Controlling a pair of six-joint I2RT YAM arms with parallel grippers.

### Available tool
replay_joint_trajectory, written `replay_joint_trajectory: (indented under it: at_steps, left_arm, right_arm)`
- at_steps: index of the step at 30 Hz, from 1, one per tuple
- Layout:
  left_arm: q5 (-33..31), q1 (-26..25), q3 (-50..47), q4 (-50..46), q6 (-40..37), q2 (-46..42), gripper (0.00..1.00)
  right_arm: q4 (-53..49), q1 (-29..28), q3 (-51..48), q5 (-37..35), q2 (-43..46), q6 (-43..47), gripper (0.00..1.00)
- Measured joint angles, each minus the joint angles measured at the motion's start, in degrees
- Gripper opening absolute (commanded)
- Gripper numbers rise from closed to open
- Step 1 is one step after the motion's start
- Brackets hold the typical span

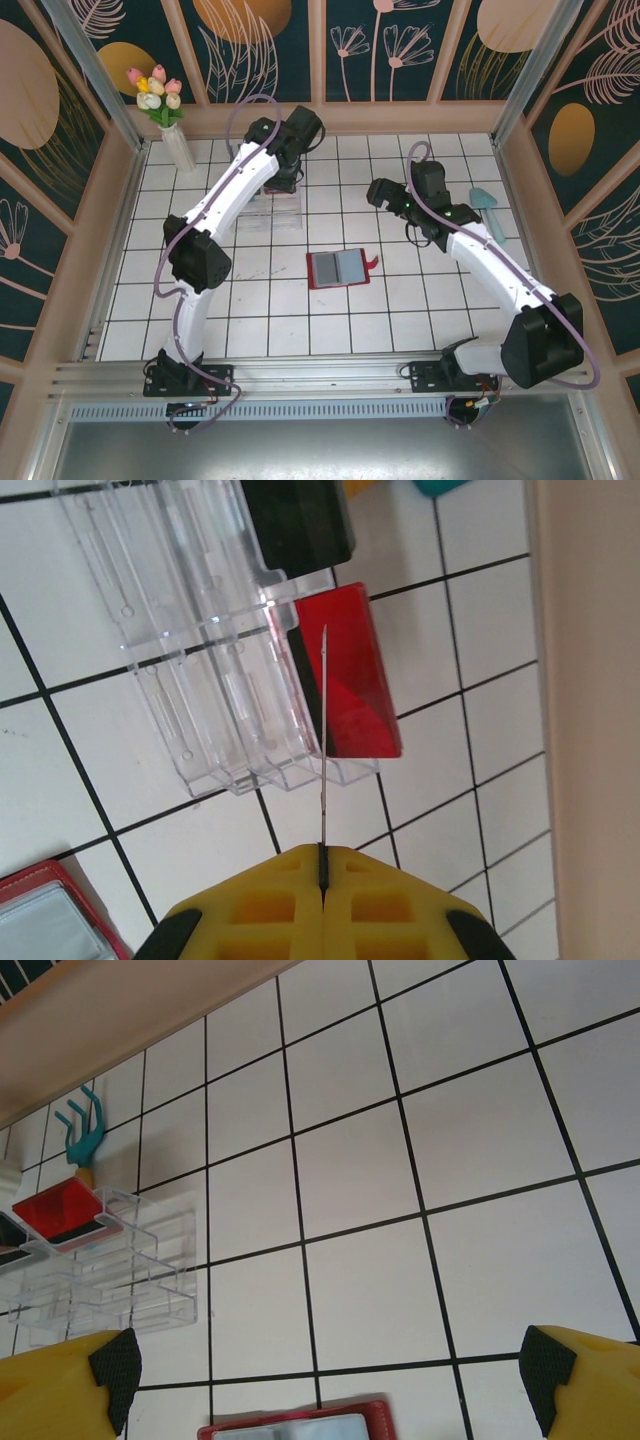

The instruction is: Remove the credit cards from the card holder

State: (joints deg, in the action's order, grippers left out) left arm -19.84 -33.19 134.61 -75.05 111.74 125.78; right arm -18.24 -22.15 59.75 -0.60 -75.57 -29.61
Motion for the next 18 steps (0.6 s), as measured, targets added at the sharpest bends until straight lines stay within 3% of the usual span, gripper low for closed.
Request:
replay_joint_trajectory:
  at_steps: [18]
  left_arm:
    - [3.10, 2.56, 3.19, 0.35, 6.69, 5.60, 0.00]
  right_arm:
    - [2.01, 1.57, -0.02, 2.62, -0.48, 0.79, 0.99]
